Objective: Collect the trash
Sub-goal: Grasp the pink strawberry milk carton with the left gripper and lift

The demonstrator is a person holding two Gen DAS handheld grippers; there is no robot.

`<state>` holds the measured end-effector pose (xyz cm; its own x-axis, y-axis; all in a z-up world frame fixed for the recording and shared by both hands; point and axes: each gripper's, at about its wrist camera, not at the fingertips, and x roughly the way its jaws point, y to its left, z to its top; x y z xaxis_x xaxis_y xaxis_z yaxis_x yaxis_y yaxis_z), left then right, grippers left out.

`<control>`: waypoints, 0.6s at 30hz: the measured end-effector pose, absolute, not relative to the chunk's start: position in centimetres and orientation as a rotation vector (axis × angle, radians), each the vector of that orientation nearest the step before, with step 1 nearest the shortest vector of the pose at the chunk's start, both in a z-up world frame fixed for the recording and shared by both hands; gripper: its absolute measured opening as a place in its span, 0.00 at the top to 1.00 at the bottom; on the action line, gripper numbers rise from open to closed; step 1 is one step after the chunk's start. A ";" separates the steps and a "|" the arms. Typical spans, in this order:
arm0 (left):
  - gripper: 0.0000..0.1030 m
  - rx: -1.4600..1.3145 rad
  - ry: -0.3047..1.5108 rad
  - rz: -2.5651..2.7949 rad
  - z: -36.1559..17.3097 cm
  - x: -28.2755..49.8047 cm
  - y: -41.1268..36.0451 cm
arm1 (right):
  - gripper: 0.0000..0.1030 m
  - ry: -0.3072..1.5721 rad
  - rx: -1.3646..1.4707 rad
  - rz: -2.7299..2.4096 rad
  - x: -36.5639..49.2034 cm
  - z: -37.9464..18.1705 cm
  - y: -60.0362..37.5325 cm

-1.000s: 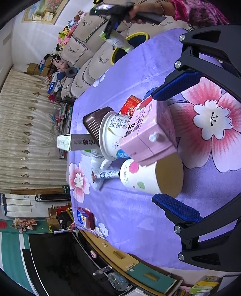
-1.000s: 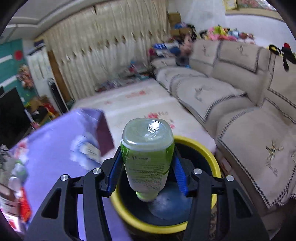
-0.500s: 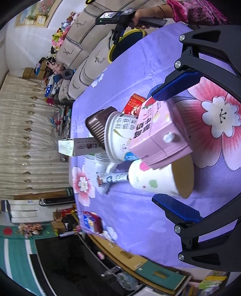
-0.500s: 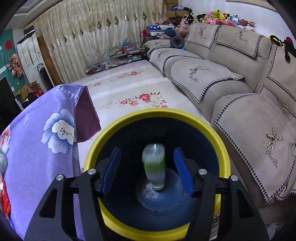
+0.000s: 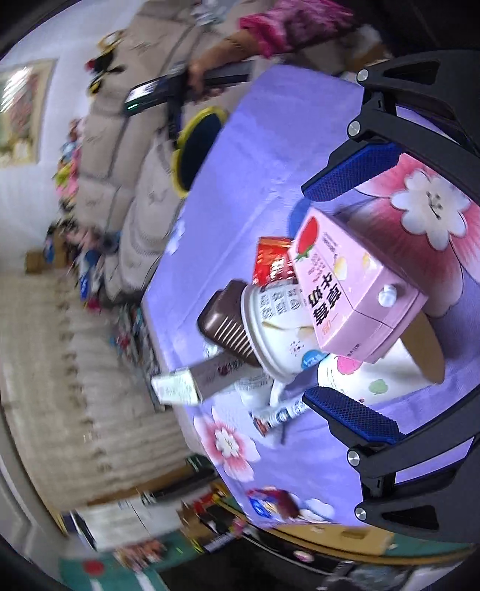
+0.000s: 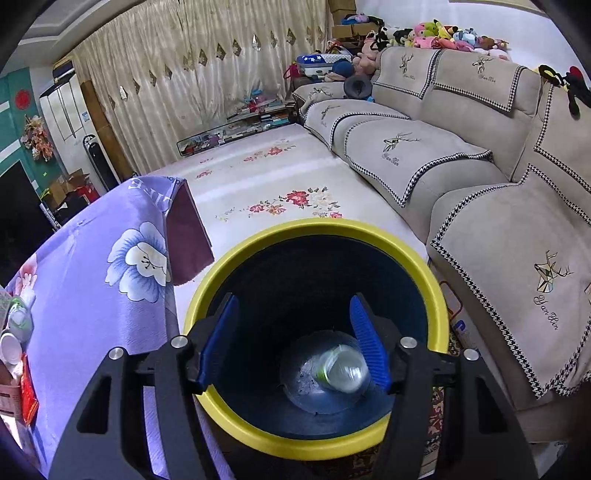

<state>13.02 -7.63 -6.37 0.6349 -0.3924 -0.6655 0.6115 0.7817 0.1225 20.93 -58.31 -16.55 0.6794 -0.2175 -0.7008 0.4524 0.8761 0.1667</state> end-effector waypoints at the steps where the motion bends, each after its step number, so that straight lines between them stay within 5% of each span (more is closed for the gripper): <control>1: 0.04 0.380 0.671 -0.605 -6.6 13.2 -7.7 | 0.41 0.730 0.345 -0.382 20.7 -16.3 -58.3; 4: 0.04 0.419 0.712 -0.688 -7.3 13.8 -7.8 | 0.40 0.721 0.352 -0.374 20.1 -15.8 -58.1; 11: 0.32 0.502 0.725 -0.770 -7.7 13.4 -8.8 | 0.39 0.692 0.362 -0.344 18.3 -14.3 -57.2; 18: 0.48 0.513 0.735 -0.808 -7.2 11.8 -9.0 | 0.38 0.670 0.383 -0.309 16.9 -13.5 -56.4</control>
<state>11.85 -9.05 -7.21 0.4722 -0.4588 -0.7527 0.7923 0.5952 0.1342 16.92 -56.41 -13.49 0.7433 -0.1532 -0.6511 0.3956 0.8856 0.2432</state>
